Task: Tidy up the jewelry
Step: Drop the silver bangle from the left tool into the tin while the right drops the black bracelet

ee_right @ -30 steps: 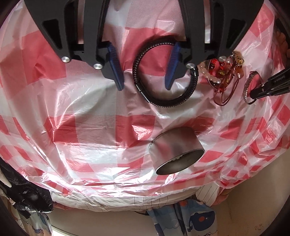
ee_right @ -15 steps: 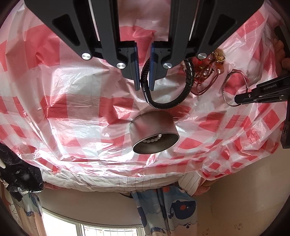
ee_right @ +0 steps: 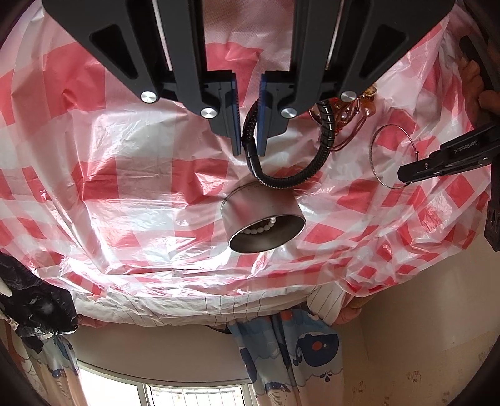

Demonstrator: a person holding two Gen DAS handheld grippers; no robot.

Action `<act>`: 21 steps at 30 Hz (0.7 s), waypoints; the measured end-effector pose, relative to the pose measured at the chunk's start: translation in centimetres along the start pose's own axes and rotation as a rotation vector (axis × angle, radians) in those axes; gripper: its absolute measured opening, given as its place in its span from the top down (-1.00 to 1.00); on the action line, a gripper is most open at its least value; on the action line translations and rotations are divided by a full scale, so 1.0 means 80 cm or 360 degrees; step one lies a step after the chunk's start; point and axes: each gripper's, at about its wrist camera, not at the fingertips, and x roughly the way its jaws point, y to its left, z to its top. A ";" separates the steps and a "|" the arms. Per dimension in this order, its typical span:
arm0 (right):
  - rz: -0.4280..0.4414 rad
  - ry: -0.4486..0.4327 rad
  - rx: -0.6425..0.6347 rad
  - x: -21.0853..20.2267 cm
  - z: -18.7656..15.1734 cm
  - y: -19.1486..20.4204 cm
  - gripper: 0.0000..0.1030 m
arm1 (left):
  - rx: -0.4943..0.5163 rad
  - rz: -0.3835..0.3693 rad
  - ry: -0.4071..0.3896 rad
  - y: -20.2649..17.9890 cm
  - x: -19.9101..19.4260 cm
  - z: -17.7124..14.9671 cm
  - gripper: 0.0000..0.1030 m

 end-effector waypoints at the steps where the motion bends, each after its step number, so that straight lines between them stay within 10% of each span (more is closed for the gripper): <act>1: 0.0004 -0.0010 0.0008 -0.002 0.002 -0.001 0.80 | 0.0001 -0.0027 -0.0016 -0.004 -0.002 0.003 0.90; 21: -0.0080 -0.0099 0.0126 0.020 0.064 -0.036 0.79 | -0.0064 -0.0378 -0.0113 -0.053 0.077 0.098 0.90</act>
